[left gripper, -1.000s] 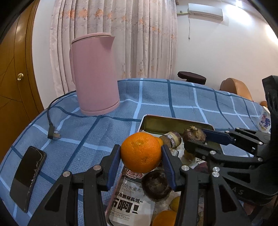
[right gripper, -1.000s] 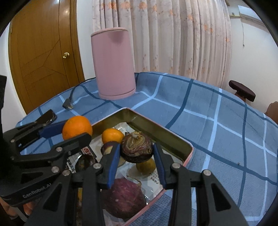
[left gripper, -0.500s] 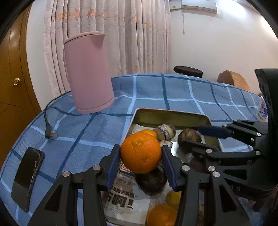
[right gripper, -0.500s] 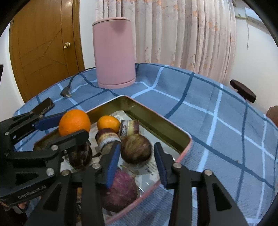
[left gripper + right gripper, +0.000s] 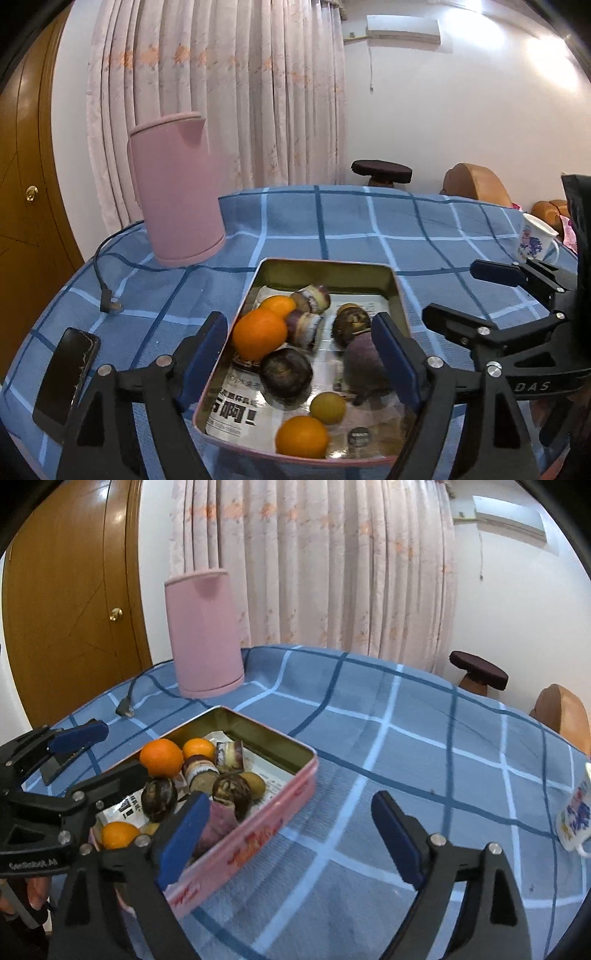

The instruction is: Organize fruits

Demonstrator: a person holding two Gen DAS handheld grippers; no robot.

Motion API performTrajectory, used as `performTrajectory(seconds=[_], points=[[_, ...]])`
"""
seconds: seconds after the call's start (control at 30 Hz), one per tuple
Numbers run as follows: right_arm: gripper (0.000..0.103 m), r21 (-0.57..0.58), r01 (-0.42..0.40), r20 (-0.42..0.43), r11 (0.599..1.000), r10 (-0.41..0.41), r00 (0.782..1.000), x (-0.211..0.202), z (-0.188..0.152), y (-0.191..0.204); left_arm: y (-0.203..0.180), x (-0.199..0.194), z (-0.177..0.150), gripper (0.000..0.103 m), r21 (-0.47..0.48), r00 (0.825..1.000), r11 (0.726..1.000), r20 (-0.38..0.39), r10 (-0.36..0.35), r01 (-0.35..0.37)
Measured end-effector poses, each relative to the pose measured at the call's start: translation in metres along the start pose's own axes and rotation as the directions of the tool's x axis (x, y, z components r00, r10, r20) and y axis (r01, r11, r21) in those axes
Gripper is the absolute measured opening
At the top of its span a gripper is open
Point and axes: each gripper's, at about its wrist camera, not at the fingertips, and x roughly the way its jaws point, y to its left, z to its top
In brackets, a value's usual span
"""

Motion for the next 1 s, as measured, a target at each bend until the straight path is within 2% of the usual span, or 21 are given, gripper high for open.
performTrajectory(seconds=[0.23,1.0], points=[[0.101,0.029,0.006,0.055,1.000,-0.007,0.998,-0.031,-0.009,-0.001,-0.004,-0.013,0.001,0.081,-0.002,1.000,1.000,0.023,0.000,0.000],[0.103,0.053,0.056,0.140,0.997,-0.063,0.988,-0.072,-0.024,-0.006,-0.018,-0.024,-0.003,0.081,0.012,1.000,1.000,0.024,-0.019,0.019]])
